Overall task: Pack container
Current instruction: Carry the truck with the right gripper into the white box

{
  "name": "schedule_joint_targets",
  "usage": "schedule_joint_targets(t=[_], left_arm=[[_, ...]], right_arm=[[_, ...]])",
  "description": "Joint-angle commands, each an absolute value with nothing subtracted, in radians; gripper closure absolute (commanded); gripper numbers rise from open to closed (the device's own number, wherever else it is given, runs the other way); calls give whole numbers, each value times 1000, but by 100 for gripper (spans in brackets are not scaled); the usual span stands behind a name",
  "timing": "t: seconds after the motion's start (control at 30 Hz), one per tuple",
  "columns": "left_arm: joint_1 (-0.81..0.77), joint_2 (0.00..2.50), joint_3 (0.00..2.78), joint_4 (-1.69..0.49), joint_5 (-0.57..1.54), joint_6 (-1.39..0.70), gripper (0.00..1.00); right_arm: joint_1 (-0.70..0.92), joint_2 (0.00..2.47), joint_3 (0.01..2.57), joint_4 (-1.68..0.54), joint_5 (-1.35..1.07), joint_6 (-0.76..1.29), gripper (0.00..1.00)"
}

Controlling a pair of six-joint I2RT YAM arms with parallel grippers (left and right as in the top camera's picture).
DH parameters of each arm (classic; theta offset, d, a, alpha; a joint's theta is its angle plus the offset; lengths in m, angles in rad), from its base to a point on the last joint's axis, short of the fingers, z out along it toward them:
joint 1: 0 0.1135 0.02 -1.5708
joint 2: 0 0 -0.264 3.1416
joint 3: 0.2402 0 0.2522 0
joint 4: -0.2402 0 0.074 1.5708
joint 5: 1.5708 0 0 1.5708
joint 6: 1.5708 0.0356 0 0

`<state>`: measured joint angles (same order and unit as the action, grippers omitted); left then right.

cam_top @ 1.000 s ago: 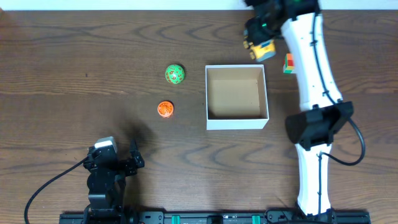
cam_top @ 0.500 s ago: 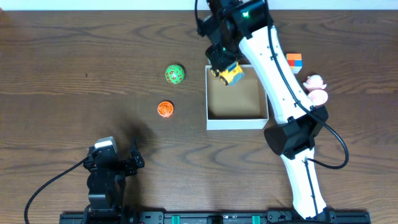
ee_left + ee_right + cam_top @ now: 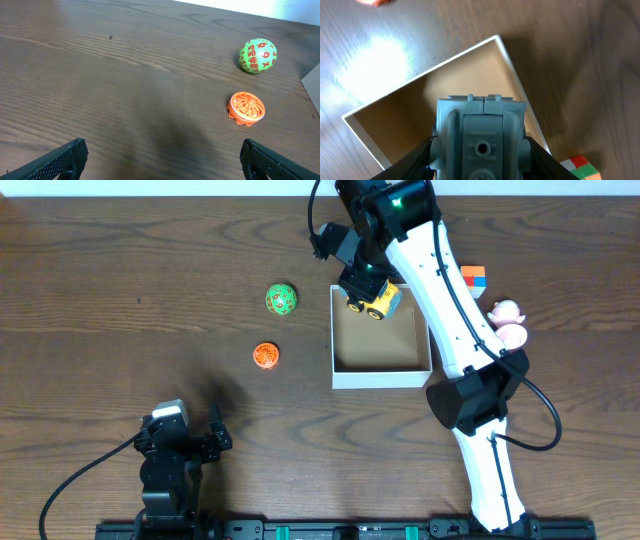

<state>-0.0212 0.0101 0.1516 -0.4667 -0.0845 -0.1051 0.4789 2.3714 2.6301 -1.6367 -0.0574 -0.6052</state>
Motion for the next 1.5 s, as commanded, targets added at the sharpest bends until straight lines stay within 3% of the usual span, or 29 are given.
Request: schedule_joint_targets(t=[0.0, 0.3, 0.83, 1.47], left_arm=[[-16, 5, 133, -466, -86, -110, 2], [-16, 5, 133, -466, -86, -110, 2], [-16, 5, 133, -466, -86, -110, 2], [-16, 5, 133, -466, -86, -110, 2]], right_arm=[[470, 2374, 2574, -1638, -92, -744, 51], [470, 2374, 2444, -1583, -138, -847, 50], [451, 2374, 2439, -1552, -170, -951, 55], [405, 2375, 2289, -1463, -245, -1019, 50]])
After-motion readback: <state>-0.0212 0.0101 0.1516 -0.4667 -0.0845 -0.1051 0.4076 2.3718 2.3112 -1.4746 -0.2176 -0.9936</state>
